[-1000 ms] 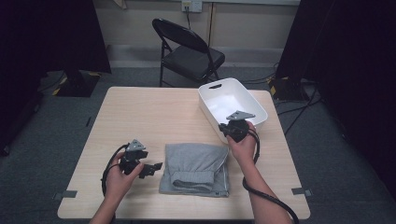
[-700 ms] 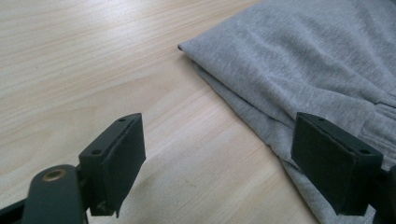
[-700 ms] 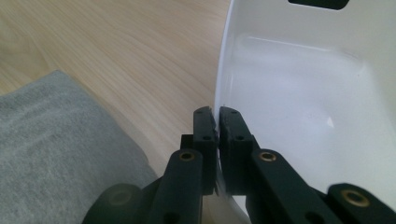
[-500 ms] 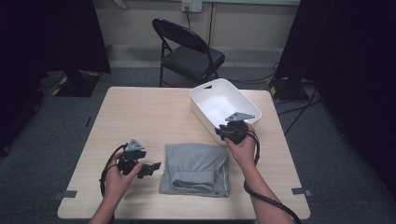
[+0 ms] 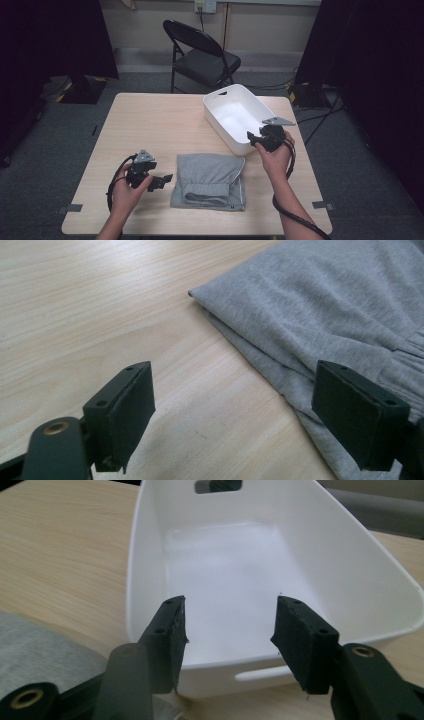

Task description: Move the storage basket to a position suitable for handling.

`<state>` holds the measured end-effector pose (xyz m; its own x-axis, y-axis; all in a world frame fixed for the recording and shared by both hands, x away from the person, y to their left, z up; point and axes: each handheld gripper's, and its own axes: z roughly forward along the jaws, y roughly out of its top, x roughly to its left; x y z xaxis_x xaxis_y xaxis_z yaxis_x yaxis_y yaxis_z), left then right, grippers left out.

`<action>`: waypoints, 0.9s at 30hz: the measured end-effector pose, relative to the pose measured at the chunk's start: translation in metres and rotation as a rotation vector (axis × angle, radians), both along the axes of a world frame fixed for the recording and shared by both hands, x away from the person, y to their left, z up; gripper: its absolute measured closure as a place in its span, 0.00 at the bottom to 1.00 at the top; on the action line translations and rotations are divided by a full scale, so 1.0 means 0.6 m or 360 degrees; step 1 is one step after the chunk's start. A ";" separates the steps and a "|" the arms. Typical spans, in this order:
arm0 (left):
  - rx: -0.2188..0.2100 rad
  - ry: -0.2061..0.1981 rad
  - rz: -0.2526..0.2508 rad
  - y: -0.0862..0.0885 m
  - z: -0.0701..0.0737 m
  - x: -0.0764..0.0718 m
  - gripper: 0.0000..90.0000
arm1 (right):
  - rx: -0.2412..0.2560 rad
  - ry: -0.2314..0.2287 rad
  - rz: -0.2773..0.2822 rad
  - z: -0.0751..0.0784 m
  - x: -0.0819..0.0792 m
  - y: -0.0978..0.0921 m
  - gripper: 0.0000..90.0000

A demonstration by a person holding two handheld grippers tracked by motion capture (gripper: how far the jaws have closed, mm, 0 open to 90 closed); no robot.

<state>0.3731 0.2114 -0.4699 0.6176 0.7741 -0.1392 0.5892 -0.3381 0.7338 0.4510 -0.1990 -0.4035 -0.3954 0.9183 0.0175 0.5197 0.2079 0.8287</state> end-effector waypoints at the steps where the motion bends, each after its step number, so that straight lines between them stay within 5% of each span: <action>1: -0.0003 -0.0002 0.0003 0.000 0.000 0.000 0.19 | -0.0011 0.0010 -0.0040 -0.003 0.001 -0.002 0.48; 4: -0.0013 -0.0012 -0.0001 0.002 0.000 0.000 0.19 | -0.0015 0.0018 -0.0095 -0.010 0.004 -0.004 0.39; 13: -0.0012 -0.0009 0.0007 0.005 -0.002 0.002 0.19 | -0.0011 0.0081 -0.0199 -0.031 0.010 -0.009 0.35; 17: -0.0009 -0.0004 0.0009 0.005 -0.002 0.002 0.19 | 0.0050 0.0084 -0.0232 -0.036 0.011 -0.015 0.35; 27: 0.0000 -0.0007 -0.0014 0.001 -0.002 0.003 0.19 | 0.0045 0.0063 -0.0286 -0.041 0.014 -0.013 0.36</action>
<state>0.3750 0.2120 -0.4711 0.6249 0.7687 -0.1364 0.5830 -0.3433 0.7363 0.4594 -0.2070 -0.4279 -0.2233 0.9731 0.0566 0.5788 0.0856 0.8109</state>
